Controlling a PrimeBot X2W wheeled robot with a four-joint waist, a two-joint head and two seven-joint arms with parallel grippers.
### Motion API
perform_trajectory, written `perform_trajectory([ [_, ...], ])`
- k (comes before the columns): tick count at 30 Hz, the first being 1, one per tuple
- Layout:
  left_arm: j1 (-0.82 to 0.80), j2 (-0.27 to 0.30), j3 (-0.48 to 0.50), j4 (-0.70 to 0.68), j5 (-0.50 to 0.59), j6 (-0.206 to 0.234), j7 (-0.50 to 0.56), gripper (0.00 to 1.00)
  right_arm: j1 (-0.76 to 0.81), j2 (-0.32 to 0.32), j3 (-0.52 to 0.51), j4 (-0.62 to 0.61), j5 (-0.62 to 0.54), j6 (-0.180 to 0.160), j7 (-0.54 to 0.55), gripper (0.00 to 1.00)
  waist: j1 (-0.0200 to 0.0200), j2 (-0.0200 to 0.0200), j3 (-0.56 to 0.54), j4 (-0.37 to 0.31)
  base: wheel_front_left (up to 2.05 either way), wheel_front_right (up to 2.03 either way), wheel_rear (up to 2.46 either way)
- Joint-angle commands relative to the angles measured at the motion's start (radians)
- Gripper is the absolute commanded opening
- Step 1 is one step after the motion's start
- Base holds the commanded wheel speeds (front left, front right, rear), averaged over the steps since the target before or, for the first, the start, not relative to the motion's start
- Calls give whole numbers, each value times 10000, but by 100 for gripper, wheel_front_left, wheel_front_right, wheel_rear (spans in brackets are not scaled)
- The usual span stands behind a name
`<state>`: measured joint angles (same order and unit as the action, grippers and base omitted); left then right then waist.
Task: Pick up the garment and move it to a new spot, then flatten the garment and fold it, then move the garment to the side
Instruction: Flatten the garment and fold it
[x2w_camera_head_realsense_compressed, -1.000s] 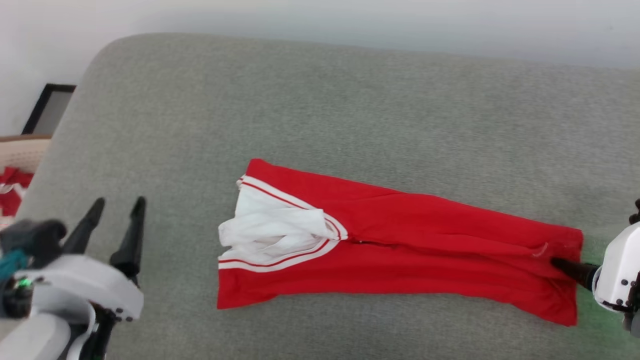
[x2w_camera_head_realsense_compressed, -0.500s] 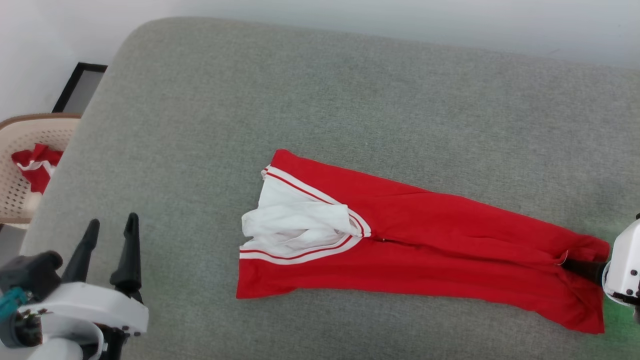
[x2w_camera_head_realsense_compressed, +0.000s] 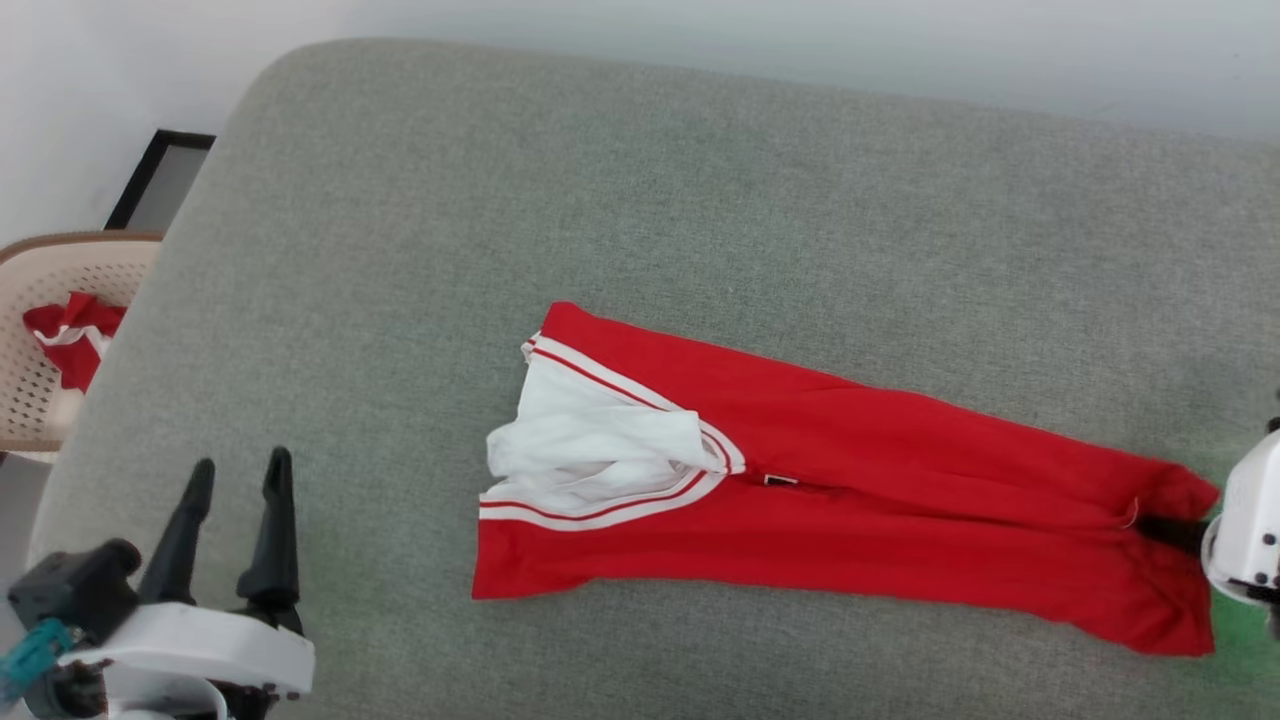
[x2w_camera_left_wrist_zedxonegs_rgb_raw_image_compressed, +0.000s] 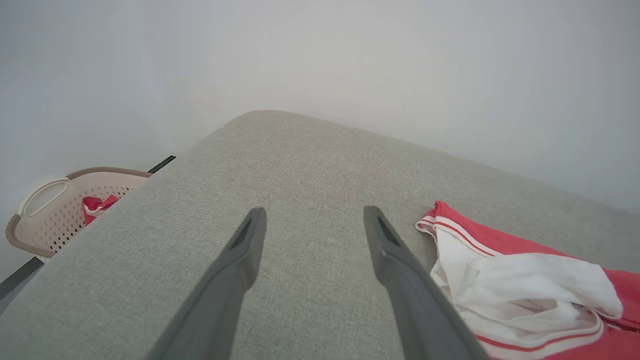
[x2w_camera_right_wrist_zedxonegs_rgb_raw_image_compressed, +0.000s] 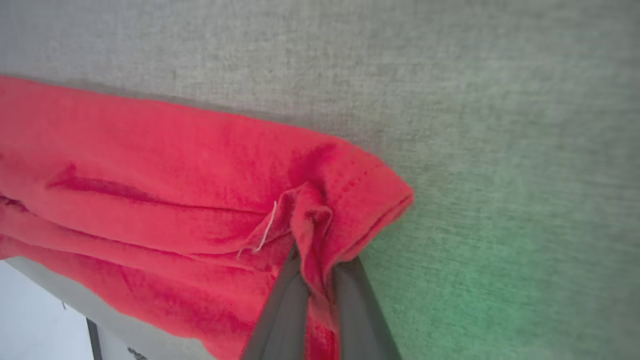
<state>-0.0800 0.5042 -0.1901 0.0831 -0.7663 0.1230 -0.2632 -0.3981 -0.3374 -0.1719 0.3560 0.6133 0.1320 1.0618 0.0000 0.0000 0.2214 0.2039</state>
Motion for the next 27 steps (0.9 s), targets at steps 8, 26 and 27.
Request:
perform_trajectory([
  [8,248,-332,275,138,542,-383,-11,100,-296,-931,-677,496,-969,-24,-454,0,0,0,-245,-149,0,0,0],
  [26,671,-767,656,454,942,-702,-12,100,-812,-343,-129,-353,-22,-22,320,0,0,0,-880,-640,0,0,0],
  [27,685,-788,661,456,931,-705,-12,100,-810,-150,-42,-633,131,-22,442,0,0,0,-910,-659,0,0,0],
])
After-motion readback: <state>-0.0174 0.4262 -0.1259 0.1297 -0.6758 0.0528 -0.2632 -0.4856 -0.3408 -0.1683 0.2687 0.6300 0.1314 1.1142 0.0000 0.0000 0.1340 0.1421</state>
